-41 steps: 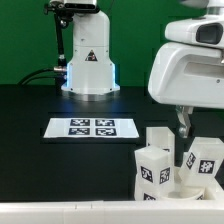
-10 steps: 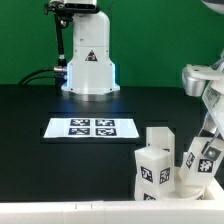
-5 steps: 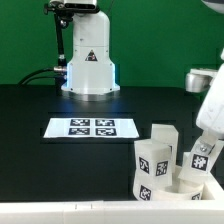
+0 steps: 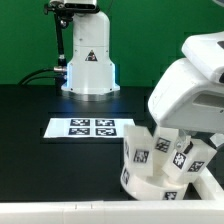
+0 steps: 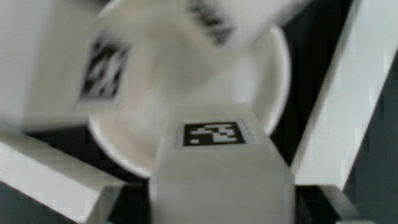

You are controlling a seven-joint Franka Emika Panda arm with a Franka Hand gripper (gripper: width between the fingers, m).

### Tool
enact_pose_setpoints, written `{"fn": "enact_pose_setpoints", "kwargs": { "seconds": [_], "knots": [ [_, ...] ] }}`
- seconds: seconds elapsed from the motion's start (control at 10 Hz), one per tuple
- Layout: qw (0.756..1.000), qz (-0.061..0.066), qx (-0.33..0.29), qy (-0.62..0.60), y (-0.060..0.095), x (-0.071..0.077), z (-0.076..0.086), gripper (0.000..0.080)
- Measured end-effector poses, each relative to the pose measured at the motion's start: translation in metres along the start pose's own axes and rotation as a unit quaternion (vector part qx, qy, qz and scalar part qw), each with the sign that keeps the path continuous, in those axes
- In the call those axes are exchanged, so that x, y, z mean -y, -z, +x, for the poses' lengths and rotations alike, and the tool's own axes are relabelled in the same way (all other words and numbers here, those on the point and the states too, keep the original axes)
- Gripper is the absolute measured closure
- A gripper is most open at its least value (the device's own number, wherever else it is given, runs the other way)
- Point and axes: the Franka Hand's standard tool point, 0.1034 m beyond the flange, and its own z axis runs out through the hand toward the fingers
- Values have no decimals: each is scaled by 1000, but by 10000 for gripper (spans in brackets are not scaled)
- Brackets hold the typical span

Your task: Assemble stool

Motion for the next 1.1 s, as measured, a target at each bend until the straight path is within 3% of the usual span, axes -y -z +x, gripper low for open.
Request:
{"fn": "enact_pose_setpoints", "kwargs": {
  "seconds": [0.2,0.3,0.4,0.5,0.6,0.9,1.0,1.1],
  "knots": [
    [997,0,0,-73,0,0,0,466],
    [995,13,5,-100,-1,-1,0,466],
    [983,62,19,-170,-4,-14,1,466],
    [968,87,28,-233,-7,-28,2,466],
    [966,73,25,-246,-6,-27,2,466],
    [934,70,32,-349,-5,-23,3,466],
    [916,89,35,-389,-5,-22,5,466],
    [885,141,35,-443,-6,-31,10,466]
  ]
}}
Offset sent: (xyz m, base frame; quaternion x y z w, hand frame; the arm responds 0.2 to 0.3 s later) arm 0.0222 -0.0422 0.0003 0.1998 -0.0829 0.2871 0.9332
